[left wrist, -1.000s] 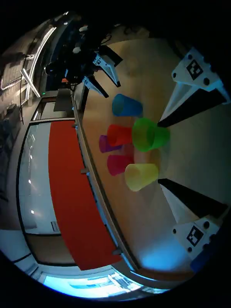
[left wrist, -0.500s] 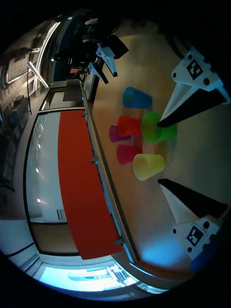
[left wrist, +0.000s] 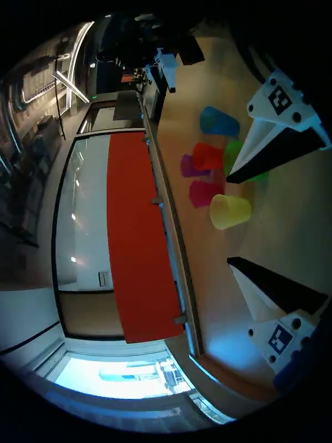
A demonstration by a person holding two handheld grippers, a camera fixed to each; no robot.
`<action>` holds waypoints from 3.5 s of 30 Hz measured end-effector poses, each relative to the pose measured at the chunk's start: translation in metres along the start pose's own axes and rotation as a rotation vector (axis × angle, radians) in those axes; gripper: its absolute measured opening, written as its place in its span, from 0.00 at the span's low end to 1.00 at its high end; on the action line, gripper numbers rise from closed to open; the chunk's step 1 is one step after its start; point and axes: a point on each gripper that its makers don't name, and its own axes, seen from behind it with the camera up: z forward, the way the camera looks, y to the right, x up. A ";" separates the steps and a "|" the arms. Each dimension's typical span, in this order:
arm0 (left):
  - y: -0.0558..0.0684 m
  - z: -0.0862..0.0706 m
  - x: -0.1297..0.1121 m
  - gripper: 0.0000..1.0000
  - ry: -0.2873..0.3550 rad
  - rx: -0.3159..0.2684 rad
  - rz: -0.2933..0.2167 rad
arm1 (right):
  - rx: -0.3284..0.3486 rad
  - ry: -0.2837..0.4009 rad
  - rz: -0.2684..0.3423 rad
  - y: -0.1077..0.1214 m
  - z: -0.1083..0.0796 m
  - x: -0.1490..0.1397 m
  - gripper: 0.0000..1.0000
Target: Pour water
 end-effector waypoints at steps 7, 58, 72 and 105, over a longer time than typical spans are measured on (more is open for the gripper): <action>-0.010 -0.006 0.009 0.99 0.051 0.066 -0.037 | -0.129 0.082 0.020 0.012 -0.007 0.022 1.00; -0.045 -0.028 0.028 0.99 0.260 0.406 -0.030 | -0.467 0.244 0.124 0.065 -0.026 0.067 1.00; -0.052 -0.017 -0.001 0.99 0.244 0.426 -0.060 | -0.480 0.227 0.140 0.069 -0.023 0.066 1.00; -0.054 -0.004 -0.026 0.99 0.221 0.395 -0.124 | -0.515 0.232 0.120 0.072 -0.032 0.072 1.00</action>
